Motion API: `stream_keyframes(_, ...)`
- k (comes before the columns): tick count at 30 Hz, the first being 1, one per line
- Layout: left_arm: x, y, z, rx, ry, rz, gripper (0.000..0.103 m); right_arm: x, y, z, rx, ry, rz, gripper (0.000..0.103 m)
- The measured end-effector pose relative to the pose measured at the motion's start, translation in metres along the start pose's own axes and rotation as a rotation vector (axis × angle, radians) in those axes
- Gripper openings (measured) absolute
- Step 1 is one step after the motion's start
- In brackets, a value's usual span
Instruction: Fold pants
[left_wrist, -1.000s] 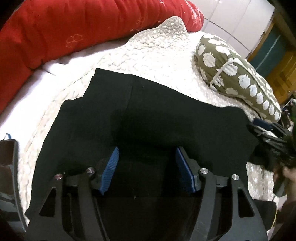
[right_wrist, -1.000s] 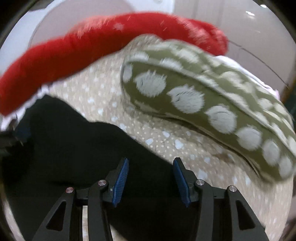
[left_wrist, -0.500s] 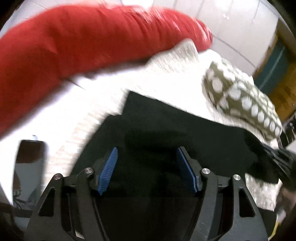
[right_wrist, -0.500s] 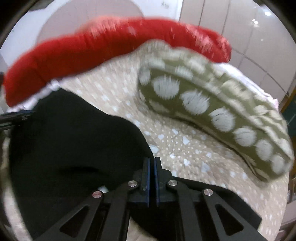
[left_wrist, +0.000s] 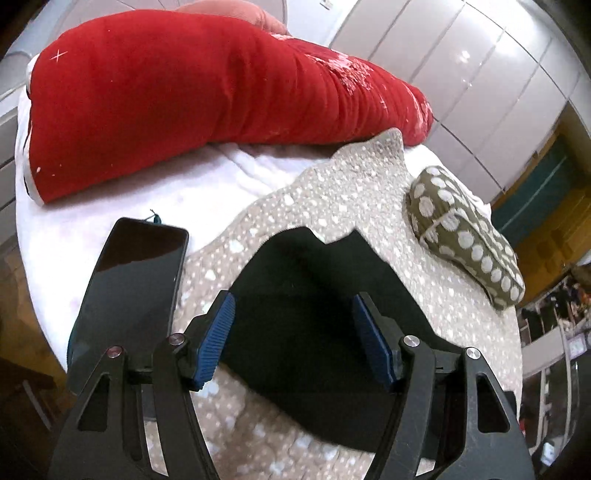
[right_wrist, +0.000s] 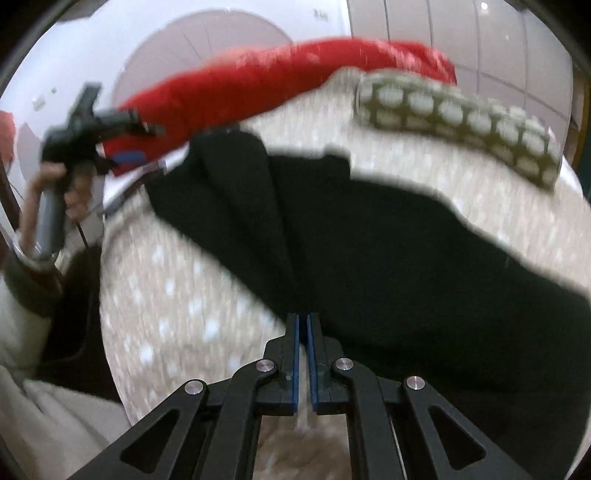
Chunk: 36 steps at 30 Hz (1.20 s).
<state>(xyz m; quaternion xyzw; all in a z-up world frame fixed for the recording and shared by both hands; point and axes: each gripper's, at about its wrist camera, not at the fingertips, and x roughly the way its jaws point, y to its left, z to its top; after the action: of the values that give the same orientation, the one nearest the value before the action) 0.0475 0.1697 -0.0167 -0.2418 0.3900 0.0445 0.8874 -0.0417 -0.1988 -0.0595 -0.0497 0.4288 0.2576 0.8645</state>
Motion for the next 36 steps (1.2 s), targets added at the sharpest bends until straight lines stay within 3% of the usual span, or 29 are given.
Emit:
stream_keyframes(3,0.002,-0.001,-0.005,0.020,0.015,0.017,0.067,-0.016,0.005,0.020,0.057,-0.118,0.090,0.007)
stream_keyframes(6,0.010,0.001,-0.007,0.014,0.037,0.010,0.067,-0.016,0.015,0.056,0.064,-0.205,0.112,0.056)
stream_keyframes(7,0.017,0.000,-0.007,0.023,0.051,0.021,0.067,-0.008,0.019,0.072,0.061,-0.228,0.115,0.057)
stream_keyframes(10,0.032,0.000,-0.007,0.050,0.086,0.051,0.067,0.032,0.025,0.115,0.076,-0.221,0.145,0.057)
stream_keyframes(14,0.064,0.002,0.005,0.072,0.130,0.095,0.067,0.099,0.027,0.152,0.106,-0.093,0.206,0.054)
stream_keyframes(16,0.073,0.007,0.014,0.064,0.142,0.123,0.067,0.116,0.028,0.159,0.127,-0.049,0.210,0.019)
stream_keyframes(18,0.073,0.013,0.025,0.041,0.133,0.116,0.067,0.111,0.031,0.162,0.148,-0.085,0.242,0.007)
stream_keyframes(22,0.045,0.033,0.045,-0.026,0.044,0.149,0.067,0.072,0.069,0.159,0.027,-0.186,0.312,0.006)
stream_keyframes(25,0.025,0.037,0.048,-0.037,-0.001,0.156,0.067,0.085,0.106,0.137,-0.038,-0.097,0.405,0.006)
stream_keyframes(28,0.003,0.036,0.048,-0.017,-0.033,0.159,0.067,0.109,0.137,0.111,-0.161,-0.013,0.282,0.007)
stream_keyframes(32,-0.018,0.025,0.043,0.039,-0.070,0.169,0.067,0.079,0.114,0.105,-0.059,-0.070,0.330,0.014)
stream_keyframes(35,-0.020,0.017,0.036,0.059,-0.061,0.152,0.067,0.041,0.077,0.103,0.002,-0.172,0.204,0.020)
stream_keyframes(36,-0.017,0.013,0.032,0.069,-0.050,0.143,0.067,0.031,0.062,0.102,0.034,-0.198,0.148,0.028)
